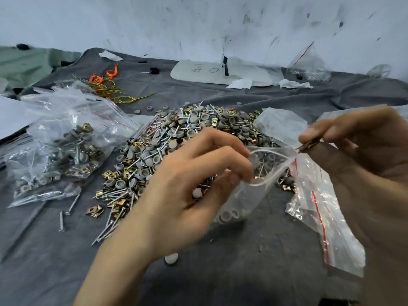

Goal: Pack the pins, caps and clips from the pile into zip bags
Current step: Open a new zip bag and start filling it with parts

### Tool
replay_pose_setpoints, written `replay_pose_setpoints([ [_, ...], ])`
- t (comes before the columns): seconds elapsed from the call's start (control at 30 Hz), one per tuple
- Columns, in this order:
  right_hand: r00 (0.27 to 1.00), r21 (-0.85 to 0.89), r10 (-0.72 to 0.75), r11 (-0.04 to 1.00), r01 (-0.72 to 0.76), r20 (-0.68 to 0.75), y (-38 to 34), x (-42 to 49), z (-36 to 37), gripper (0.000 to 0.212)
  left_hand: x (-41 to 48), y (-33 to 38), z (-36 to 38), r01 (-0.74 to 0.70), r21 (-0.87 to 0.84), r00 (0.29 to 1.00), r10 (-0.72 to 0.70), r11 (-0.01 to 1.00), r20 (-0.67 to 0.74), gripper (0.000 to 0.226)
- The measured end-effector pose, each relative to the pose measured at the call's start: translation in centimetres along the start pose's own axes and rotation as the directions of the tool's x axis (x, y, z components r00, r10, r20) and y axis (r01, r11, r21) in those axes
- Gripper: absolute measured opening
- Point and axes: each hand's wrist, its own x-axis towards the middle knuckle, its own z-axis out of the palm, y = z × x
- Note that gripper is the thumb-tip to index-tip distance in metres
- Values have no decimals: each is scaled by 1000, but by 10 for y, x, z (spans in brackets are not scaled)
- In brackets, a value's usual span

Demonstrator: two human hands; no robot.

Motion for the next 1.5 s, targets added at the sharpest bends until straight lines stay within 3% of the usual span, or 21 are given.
replay_pose_setpoints([
  [0.2, 992, -310, 11, 950, 30, 127, 1, 0, 0, 14, 0, -1, 5, -8, -5, 1000, 8, 1000, -5, 17],
  [0.33, 985, -389, 39, 921, 30, 166, 4, -1, -2, 11, 0, -2, 6, -3, -22, 1000, 3, 1000, -17, 17],
  [0.63, 987, -416, 16, 908, 53, 160, -4, 1, 1, 16, -1, -6, 4, 1, -57, 999, -4, 998, -51, 17],
  [0.7, 994, -348, 44, 937, -8, 97, 0, 0, 3, 13, -2, -10, 2, 6, -86, 997, -12, 996, -76, 16],
  [0.77, 987, -240, 156, 957, -162, -47, 11, -2, 5, 18, -2, -13, -2, 12, -105, 992, -24, 994, -122, 18],
  [0.83, 940, -261, 328, 903, -340, -90, 25, -5, 8, 21, -3, -17, -6, 8, -114, 978, -32, 994, -206, 18],
  [0.9, 865, -385, 502, 798, -463, 1, 40, -9, 15, 20, -4, -20, -9, -11, -107, 948, -24, 994, -317, 22],
  [1.0, 757, -621, 641, 647, -442, 130, 59, -14, 35, 24, -4, -23, -11, -20, -91, 909, -19, 996, -415, 27],
  [1.1, 706, -766, 692, 532, -360, 148, 71, -21, 52, 16, -5, -26, -11, 0, -85, 895, -38, 996, -445, 26],
  [1.23, 746, -807, 645, 525, -271, 169, 76, -24, 60, 22, -6, -27, -13, 25, -85, 890, -61, 996, -452, 27],
  [1.43, 796, -846, 576, 505, -171, 183, 72, -22, 53, 11, -6, -29, -15, 25, -64, 872, -54, 998, -486, 28],
  [1.5, 835, -778, 526, 587, -223, 158, 69, -20, 46, 16, -5, -28, -15, 21, -66, 878, -50, 998, -476, 28],
])
